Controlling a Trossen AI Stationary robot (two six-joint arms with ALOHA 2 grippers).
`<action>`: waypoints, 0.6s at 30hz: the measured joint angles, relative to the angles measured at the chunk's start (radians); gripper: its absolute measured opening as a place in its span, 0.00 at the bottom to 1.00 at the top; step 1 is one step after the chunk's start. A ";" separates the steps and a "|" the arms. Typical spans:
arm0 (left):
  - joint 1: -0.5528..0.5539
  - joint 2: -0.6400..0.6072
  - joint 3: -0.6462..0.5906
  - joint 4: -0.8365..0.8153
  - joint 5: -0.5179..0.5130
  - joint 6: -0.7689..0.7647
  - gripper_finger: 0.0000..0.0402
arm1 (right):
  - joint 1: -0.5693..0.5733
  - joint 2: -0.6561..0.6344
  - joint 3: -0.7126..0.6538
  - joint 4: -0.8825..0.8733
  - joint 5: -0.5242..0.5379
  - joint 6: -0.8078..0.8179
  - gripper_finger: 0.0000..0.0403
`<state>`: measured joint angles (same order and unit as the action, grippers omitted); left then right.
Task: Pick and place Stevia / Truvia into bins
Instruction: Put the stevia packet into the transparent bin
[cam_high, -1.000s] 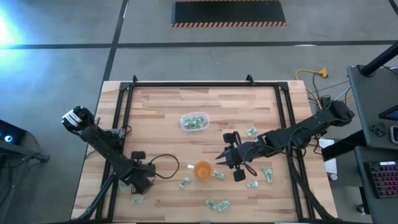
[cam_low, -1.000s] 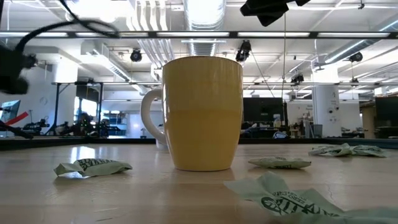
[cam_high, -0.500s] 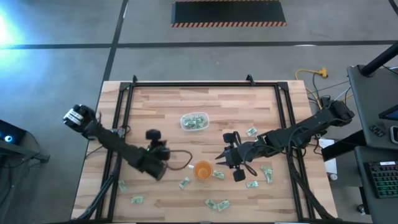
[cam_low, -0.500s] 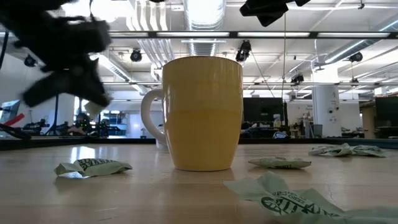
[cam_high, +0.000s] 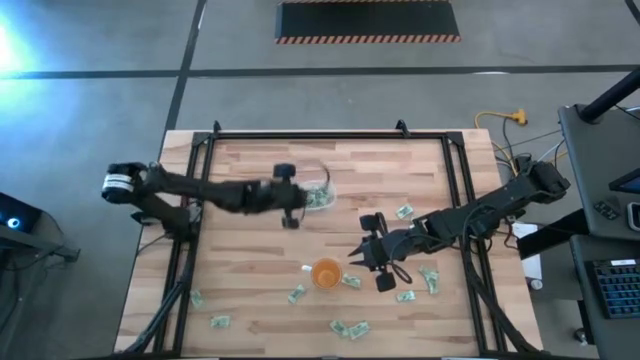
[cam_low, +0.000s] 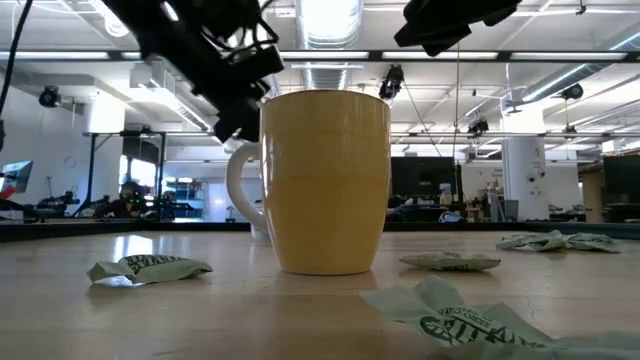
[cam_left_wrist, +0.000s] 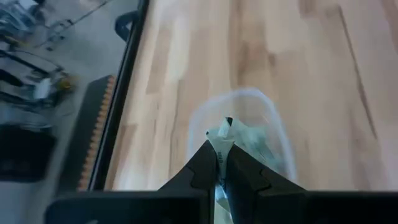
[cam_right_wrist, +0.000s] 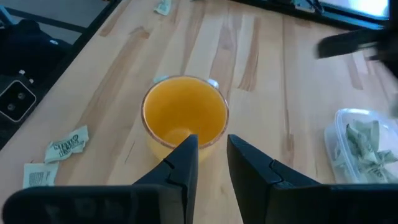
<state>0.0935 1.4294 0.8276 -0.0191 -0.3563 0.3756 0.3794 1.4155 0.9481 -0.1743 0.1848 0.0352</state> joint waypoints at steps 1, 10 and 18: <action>0.038 0.000 0.000 0.008 0.037 0.002 0.02 | 0.000 0.000 -0.003 -0.002 0.000 0.007 0.18; 0.232 0.020 -0.028 -0.007 0.264 -0.002 0.02 | 0.000 0.000 -0.010 -0.001 -0.001 0.009 0.18; 0.234 0.020 -0.032 -0.006 0.390 -0.004 0.02 | 0.000 0.000 -0.010 0.001 -0.001 0.009 0.19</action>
<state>0.3271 1.4498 0.7956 -0.0246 0.0334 0.3714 0.3794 1.4155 0.9382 -0.1734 0.1841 0.0439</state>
